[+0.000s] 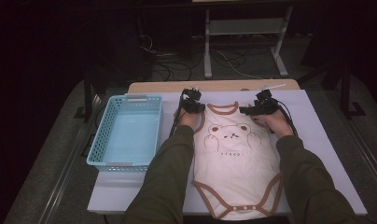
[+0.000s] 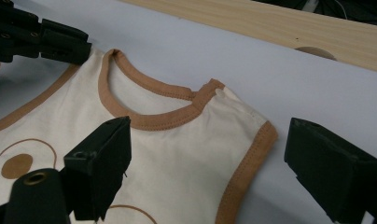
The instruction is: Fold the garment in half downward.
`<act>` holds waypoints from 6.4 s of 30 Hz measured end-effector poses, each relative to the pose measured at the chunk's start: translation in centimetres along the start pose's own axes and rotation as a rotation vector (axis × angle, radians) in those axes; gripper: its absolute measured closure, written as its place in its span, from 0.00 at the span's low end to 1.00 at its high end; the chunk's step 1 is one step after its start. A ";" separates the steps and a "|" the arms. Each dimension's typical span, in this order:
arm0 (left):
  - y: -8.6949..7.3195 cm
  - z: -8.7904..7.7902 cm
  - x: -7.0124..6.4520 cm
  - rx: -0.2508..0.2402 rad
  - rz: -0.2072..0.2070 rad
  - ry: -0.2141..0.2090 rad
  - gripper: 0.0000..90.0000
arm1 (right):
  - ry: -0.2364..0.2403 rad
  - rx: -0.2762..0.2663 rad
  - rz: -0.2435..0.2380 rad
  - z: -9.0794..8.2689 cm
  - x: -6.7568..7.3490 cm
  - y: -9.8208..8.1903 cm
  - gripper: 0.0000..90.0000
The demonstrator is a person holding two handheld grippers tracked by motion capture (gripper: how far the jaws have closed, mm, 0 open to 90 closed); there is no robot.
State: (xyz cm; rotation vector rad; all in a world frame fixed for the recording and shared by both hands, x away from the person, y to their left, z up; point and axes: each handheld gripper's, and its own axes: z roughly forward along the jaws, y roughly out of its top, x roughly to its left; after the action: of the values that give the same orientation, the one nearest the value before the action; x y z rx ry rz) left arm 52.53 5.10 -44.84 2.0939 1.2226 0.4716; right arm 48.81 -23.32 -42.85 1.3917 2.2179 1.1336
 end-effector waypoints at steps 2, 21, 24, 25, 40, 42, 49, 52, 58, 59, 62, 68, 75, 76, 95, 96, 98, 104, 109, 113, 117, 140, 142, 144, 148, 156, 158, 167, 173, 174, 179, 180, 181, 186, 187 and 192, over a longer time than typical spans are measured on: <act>0.0 0.0 -0.1 0.000 0.005 0.002 0.84 | -0.010 0.001 -0.007 0.1 -0.1 0.0 0.16; -0.2 0.0 -0.5 0.001 -0.027 -0.004 0.95 | -0.130 0.064 0.005 1.4 -1.5 0.7 0.29; -0.2 0.0 -0.5 0.000 -0.028 -0.005 0.95 | -0.136 0.060 0.007 1.6 -1.5 0.8 0.37; -0.2 0.0 -0.5 0.001 -0.024 -0.005 0.95 | -0.142 0.054 0.006 1.7 -1.6 0.7 0.40; -0.2 -0.1 -0.4 0.006 -0.020 -0.013 0.95 | -0.128 0.074 0.058 2.6 -2.4 1.1 0.67; -0.2 -0.1 -0.4 0.006 -0.019 -0.012 0.95 | -0.127 0.089 0.055 3.1 -2.4 0.9 0.71; -0.2 -0.1 -0.4 0.006 -0.014 -0.011 0.96 | -0.125 0.105 0.058 3.5 -2.5 0.6 0.80; -0.2 -0.1 -0.6 0.008 -0.006 0.000 0.96 | -0.126 0.110 0.055 3.4 -2.4 0.6 0.85; -0.1 -0.2 -0.6 0.012 -0.018 0.004 0.97 | -0.121 0.115 0.045 3.4 -2.2 0.5 0.94; -0.1 -0.2 -0.5 0.014 -0.021 0.004 0.97 | -0.123 0.115 0.034 3.4 -2.2 0.6 0.95; -0.1 -0.2 -0.5 0.012 -0.039 0.003 0.98 | -0.124 0.118 0.036 3.4 -2.1 0.6 0.96; 0.0 -0.5 0.0 0.011 -0.062 0.019 0.98 | -0.135 0.123 0.025 3.2 -2.0 0.9 0.97; 0.5 -1.3 0.5 -0.013 -0.057 0.021 0.98 | -0.131 0.083 0.030 2.1 -2.0 1.9 0.97; 0.5 -1.4 0.4 -0.015 -0.060 0.017 0.98 | -0.130 0.085 0.030 2.0 -2.0 1.9 0.97; 0.8 -4.3 0.1 0.009 -0.065 -0.022 0.98 | -0.068 0.121 0.024 -0.4 -2.3 1.6 0.97; 0.7 -4.5 0.1 0.009 -0.061 -0.024 0.98 | -0.067 0.124 0.029 -0.6 -2.3 1.6 0.97; 0.6 -4.8 0.0 0.006 -0.074 -0.023 0.98 | -0.065 0.123 0.020 -0.8 -2.2 1.6 0.97; 0.1 -5.5 -0.3 0.007 -0.073 -0.023 0.98 | -0.062 0.125 0.005 -1.5 -1.9 1.4 0.97; -0.3 -6.1 -0.6 0.009 -0.078 -0.024 0.98 | -0.056 0.128 -0.015 -2.0 -1.5 1.4 0.97; -0.6 -6.6 -0.6 0.003 -0.086 -0.040 0.98 | -0.050 0.133 -0.022 -2.4 -1.2 1.3 0.97; -0.9 -7.1 -0.7 0.005 -0.086 -0.048 0.98 | -0.043 0.141 -0.031 -2.6 -1.0 1.0 0.97; -3.3 -7.8 -2.1 0.044 -0.072 -0.087 0.98 | -0.006 0.171 -0.052 -3.0 -0.4 -1.0 0.97; -3.5 -7.7 -2.1 0.045 -0.074 -0.090 0.98 | -0.005 0.175 -0.054 -3.0 -0.4 -1.2 0.97; -3.7 -7.7 -2.2 0.048 -0.071 -0.092 0.98 | 0.002 0.177 -0.051 -3.0 -0.4 -1.5 0.97; -4.0 -7.9 -2.4 0.053 -0.063 -0.097 0.98 | 0.010 0.180 -0.049 -3.1 -0.3 -1.9 0.97; -4.7 -8.4 -2.9 0.059 -0.053 -0.116 0.98 | 0.025 0.176 -0.055 -3.6 0.1 -2.7 0.97; -4.8 -8.6 -3.0 0.060 -0.048 -0.119 0.98 | 0.027 0.178 -0.055 -3.7 0.1 -2.9 0.97; -5.6 -9.3 -3.4 0.052 -0.035 -0.143 0.98 | 0.042 0.165 -0.052 -4.4 0.4 -3.7 0.97; -6.1 -9.7 -3.7 0.042 -0.028 -0.163 0.98 | 0.049 0.153 -0.048 -4.9 0.6 -4.2 0.97; -6.2 -9.8 -3.7 0.039 -0.027 -0.167 0.98 | 0.051 0.153 -0.048 -4.9 0.6 -4.3 0.97; -6.8 -10.1 -3.7 0.031 -0.021 -0.189 0.98 | 0.058 0.152 -0.059 -5.2 0.9 -4.5 0.97; -6.9 -10.2 -3.7 0.031 -0.017 -0.193 0.98 | 0.058 0.152 -0.057 -5.3 0.9 -4.5 0.97; -7.0 -10.2 -3.7 0.026 -0.018 -0.194 0.98 | 0.061 0.153 -0.061 -5.4 0.9 -4.6 0.97; -7.3 -10.6 -3.9 0.022 -0.010 -0.207 0.98 | 0.062 0.153 -0.063 -5.8 1.2 -4.7 0.97; -7.3 -10.7 -3.9 0.020 -0.008 -0.210 0.98 | 0.061 0.152 -0.066 -5.8 1.2 -4.7 0.97; -7.6 -11.3 -3.8 0.011 -0.002 -0.228 0.98 | 0.069 0.146 -0.072 -6.4 1.5 -5.0 0.97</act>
State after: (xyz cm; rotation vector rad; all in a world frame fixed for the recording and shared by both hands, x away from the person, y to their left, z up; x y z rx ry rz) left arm 39.11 8.50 -42.00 2.0894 1.0962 0.2175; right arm 41.08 -26.10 -42.13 1.3338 2.4216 1.0288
